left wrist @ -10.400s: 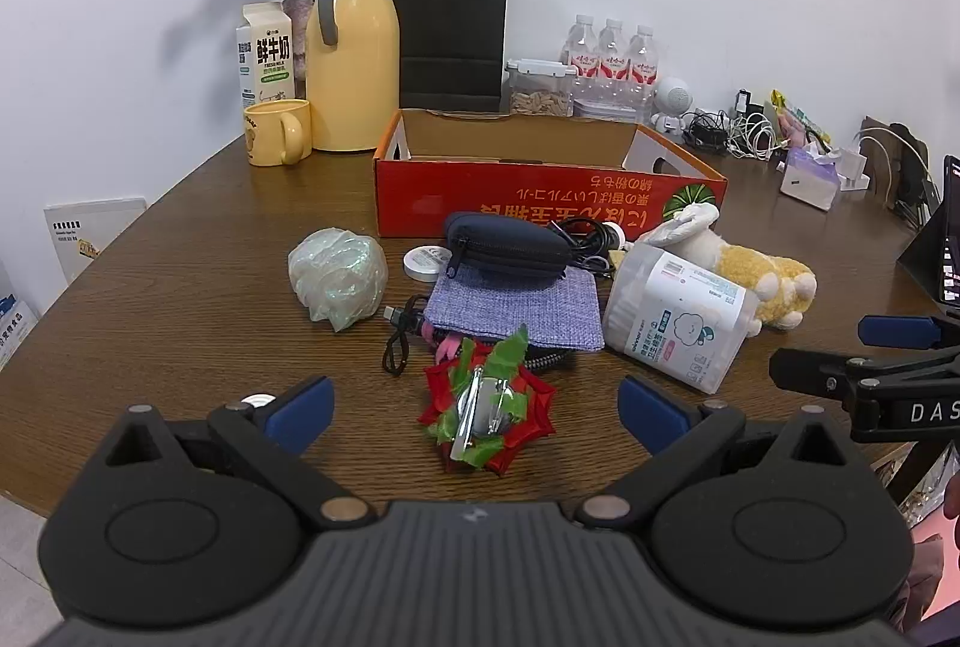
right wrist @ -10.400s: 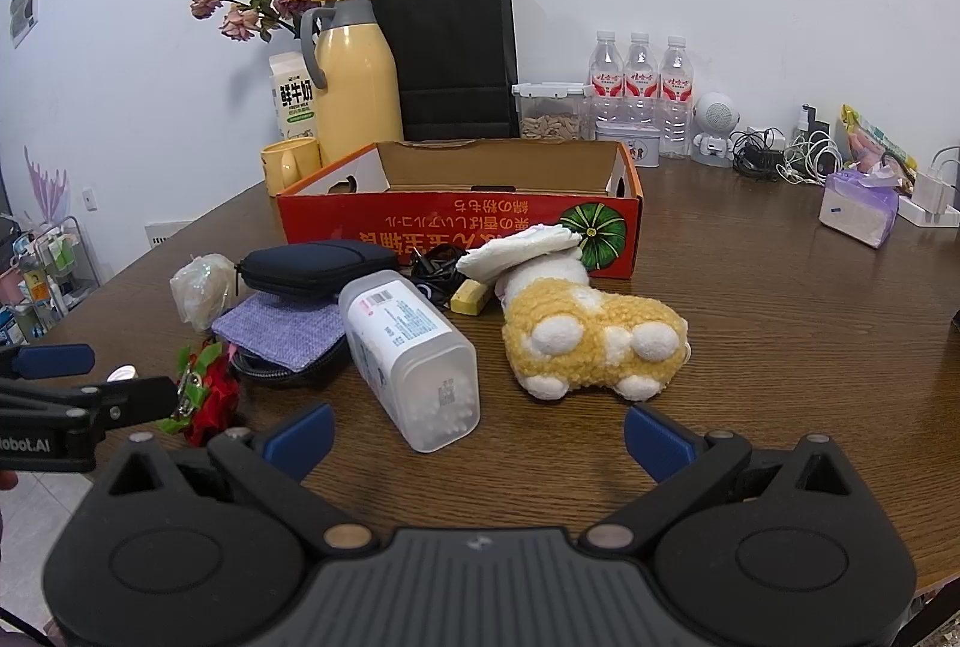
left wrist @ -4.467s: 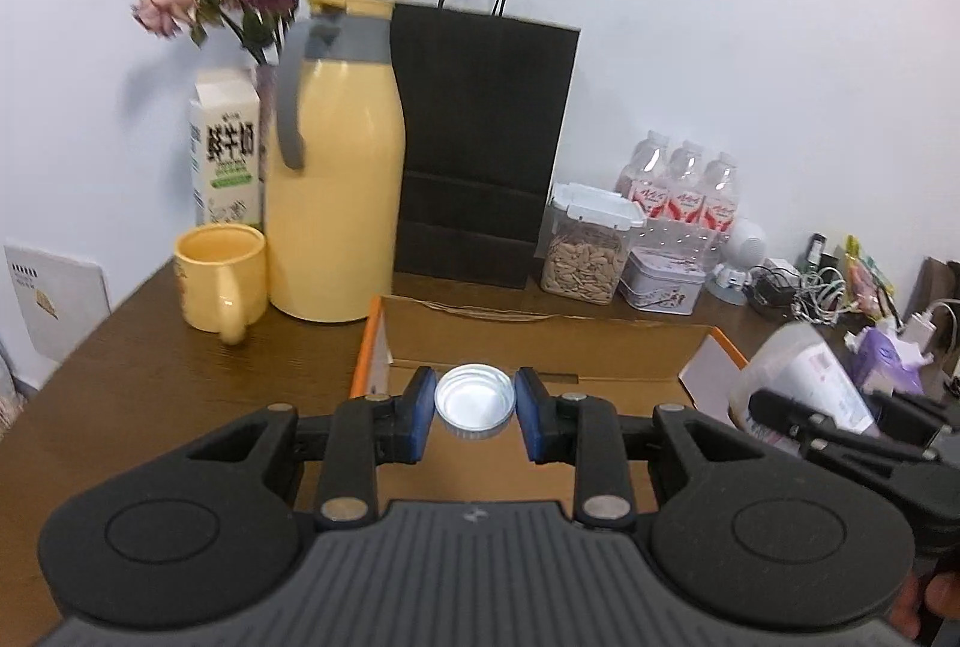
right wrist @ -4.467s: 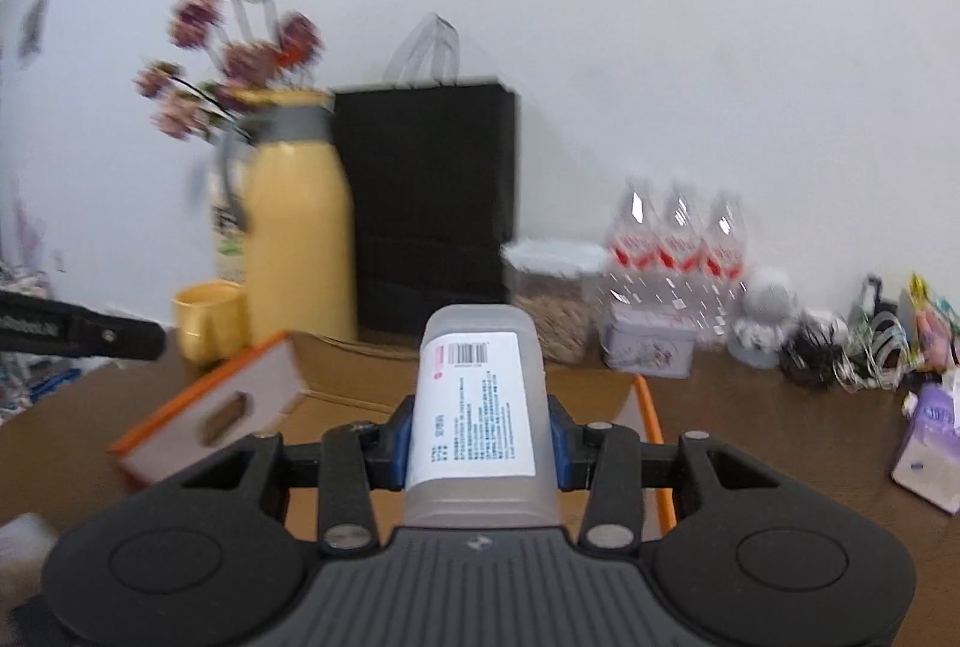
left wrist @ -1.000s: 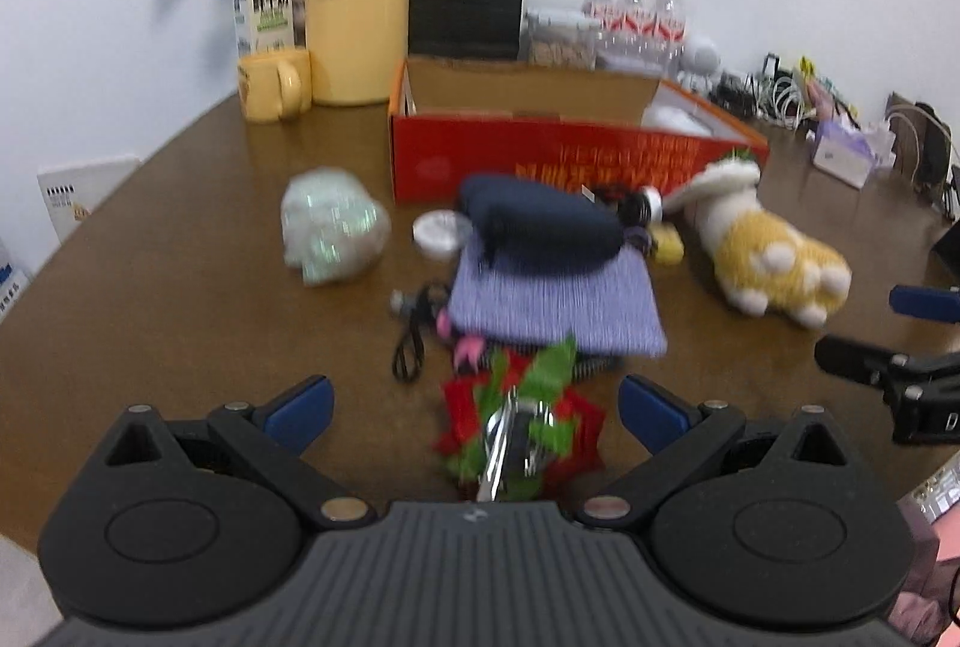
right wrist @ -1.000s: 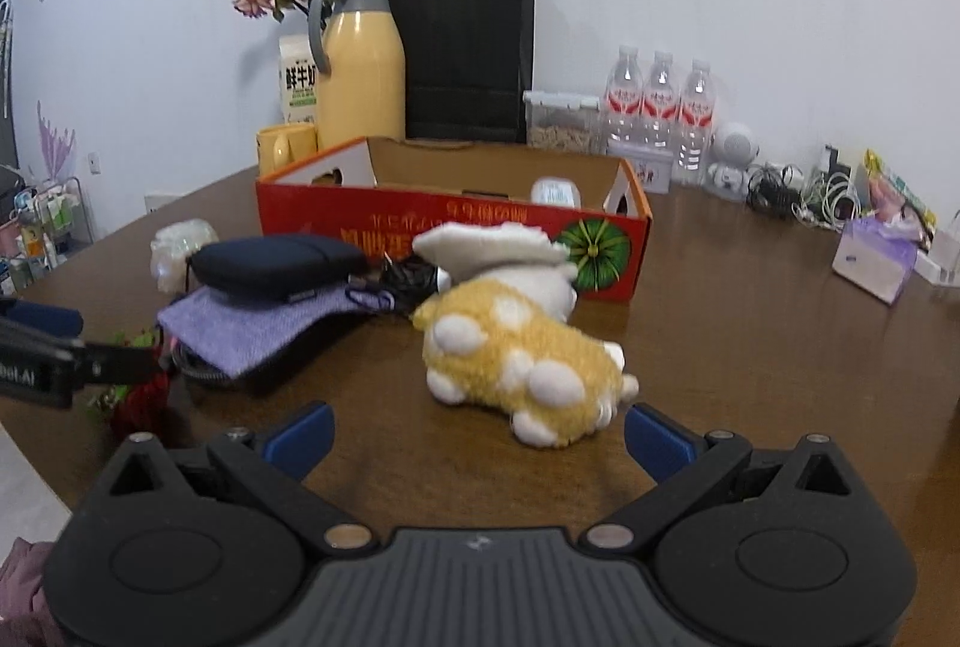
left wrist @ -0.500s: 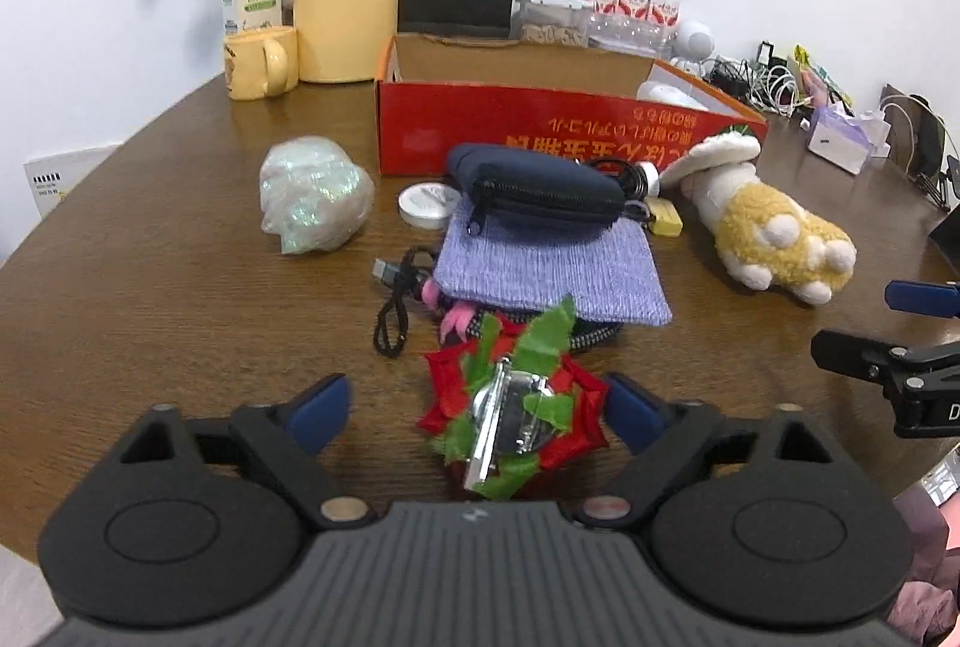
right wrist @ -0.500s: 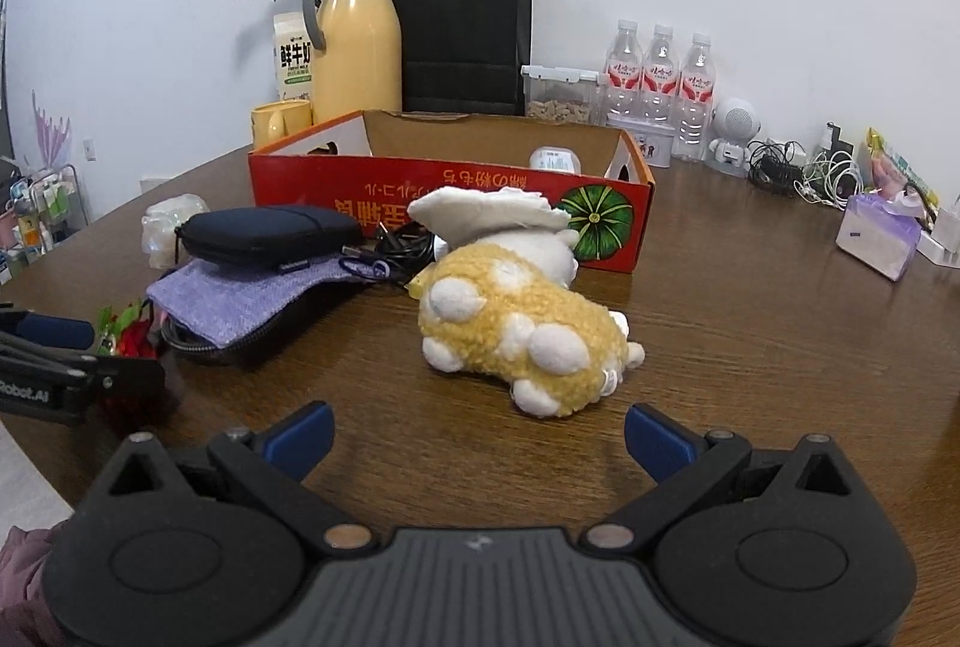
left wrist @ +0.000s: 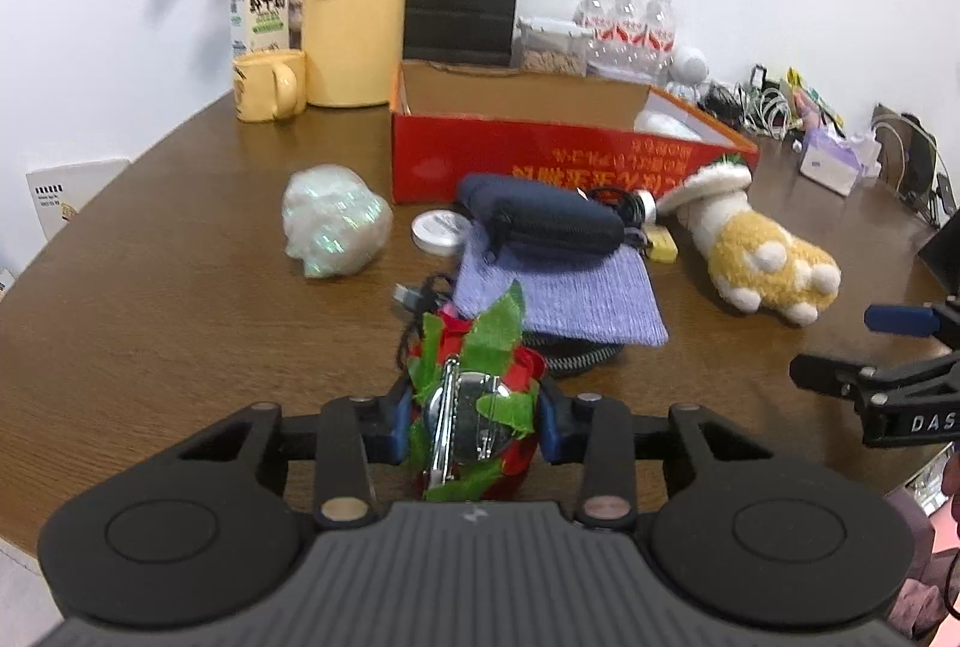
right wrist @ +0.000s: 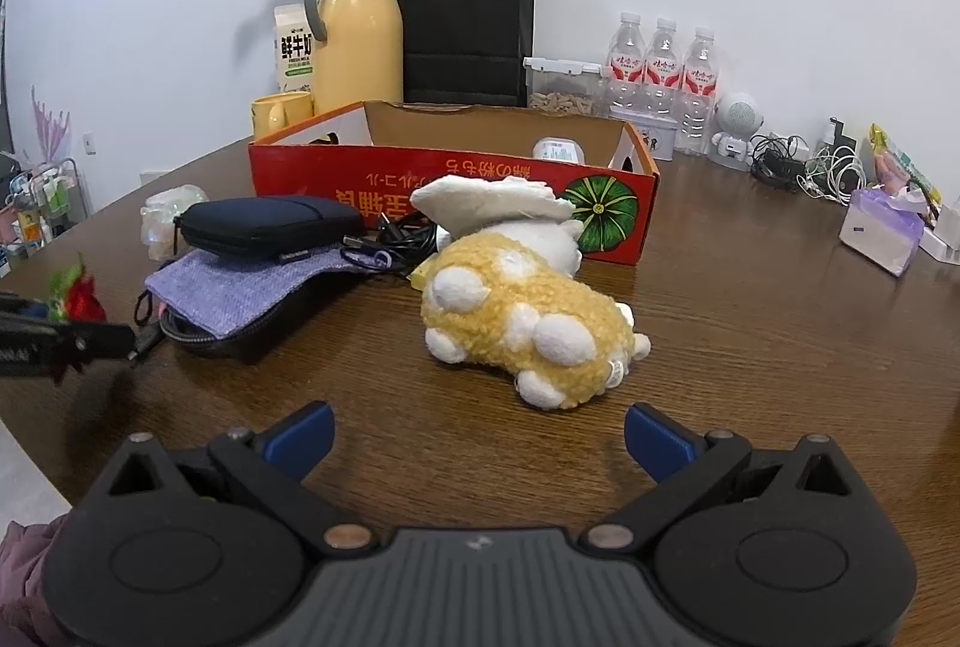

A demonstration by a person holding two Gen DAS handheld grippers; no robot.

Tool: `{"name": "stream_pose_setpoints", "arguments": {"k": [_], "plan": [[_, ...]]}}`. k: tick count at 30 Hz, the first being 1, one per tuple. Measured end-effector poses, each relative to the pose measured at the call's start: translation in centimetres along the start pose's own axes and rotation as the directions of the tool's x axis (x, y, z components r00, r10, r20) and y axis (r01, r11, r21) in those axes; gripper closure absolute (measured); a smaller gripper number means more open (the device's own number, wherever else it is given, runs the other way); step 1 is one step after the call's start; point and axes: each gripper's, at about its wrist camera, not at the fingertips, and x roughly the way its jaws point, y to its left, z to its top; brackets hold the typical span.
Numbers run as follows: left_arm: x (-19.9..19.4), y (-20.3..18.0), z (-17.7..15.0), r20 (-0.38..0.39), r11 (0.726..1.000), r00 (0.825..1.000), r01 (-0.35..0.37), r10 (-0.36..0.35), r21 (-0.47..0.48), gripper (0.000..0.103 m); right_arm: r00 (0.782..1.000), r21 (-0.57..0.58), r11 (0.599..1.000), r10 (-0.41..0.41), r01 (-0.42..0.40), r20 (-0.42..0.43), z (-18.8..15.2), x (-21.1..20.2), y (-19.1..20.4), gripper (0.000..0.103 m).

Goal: Organize objects
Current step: 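Grasp the red-green flower ornament with the left gripper while the right grasps the plush toy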

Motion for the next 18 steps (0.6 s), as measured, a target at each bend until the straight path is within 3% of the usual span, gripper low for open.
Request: {"name": "stream_pose_setpoints", "arguments": {"k": [8,18], "plan": [[-0.5,1.1,0.8,0.031,0.999,0.999,-0.032,0.033,-0.027,0.065,1.0,0.01,1.0,-0.013,0.013,-0.002,0.2,0.3,0.0,0.0],[0.1,1.7,1.6,0.046,0.999,0.999,-0.021,0.023,-0.045,0.065,0.998,0.088,0.995,-0.056,0.054,0.02,1.6,1.9,-0.3,0.0]]}}
